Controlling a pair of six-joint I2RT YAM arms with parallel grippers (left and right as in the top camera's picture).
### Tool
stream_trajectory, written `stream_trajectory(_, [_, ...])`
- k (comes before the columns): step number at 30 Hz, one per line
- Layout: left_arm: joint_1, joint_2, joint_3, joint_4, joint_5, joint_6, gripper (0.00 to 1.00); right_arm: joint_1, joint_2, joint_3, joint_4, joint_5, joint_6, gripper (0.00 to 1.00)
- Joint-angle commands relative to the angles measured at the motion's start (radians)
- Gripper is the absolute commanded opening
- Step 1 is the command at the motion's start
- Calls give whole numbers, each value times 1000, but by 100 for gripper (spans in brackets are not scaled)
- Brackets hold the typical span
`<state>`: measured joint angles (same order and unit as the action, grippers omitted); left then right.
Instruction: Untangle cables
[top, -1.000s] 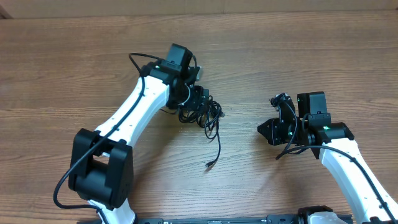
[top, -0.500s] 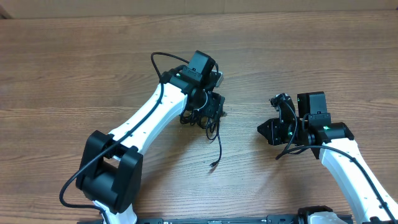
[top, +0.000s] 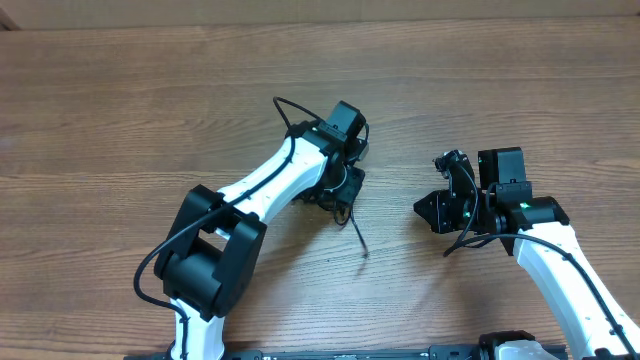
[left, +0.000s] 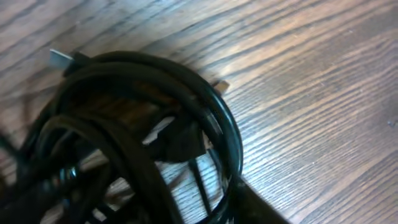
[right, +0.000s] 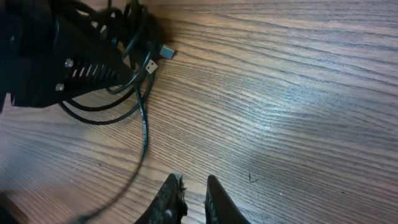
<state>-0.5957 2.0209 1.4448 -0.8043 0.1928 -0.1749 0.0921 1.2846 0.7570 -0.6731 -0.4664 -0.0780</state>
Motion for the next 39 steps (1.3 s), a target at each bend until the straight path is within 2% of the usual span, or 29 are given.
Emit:
stream_trajectory(1, [-6, 11, 5, 5, -8, 13, 18, -2, 1, -4, 6, -6, 2, 11])
stream_trajectory(5, [7, 8, 21, -11, -7, -13, 4, -2, 1, -4, 6, -6, 2, 12])
stream_trajectory(9, [22, -4, 72, -56, 83, -6, 4, -2, 1, -4, 14, -6, 2, 14])
stream_trajectory(17, [90, -26, 224, -175, 555, 227, 4, -2, 1, -4, 117, -55, 2, 18])
stream_trajectory(26, [199, -26, 241, -217, 944, 341, 4, -1, 1, -4, 168, -234, 1, 23])
stream_trajectory(29, [209, -26, 241, -216, 996, 349, 4, -1, 1, -4, 172, -277, 2, 29])
stream_trajectory(33, [208, -26, 241, -217, 1012, 355, 4, -1, 1, -4, 182, -328, 2, 47])
stream_trajectory(39, [186, -26, 241, -216, 1046, 355, 4, -1, 1, -4, 199, -336, 2, 47])
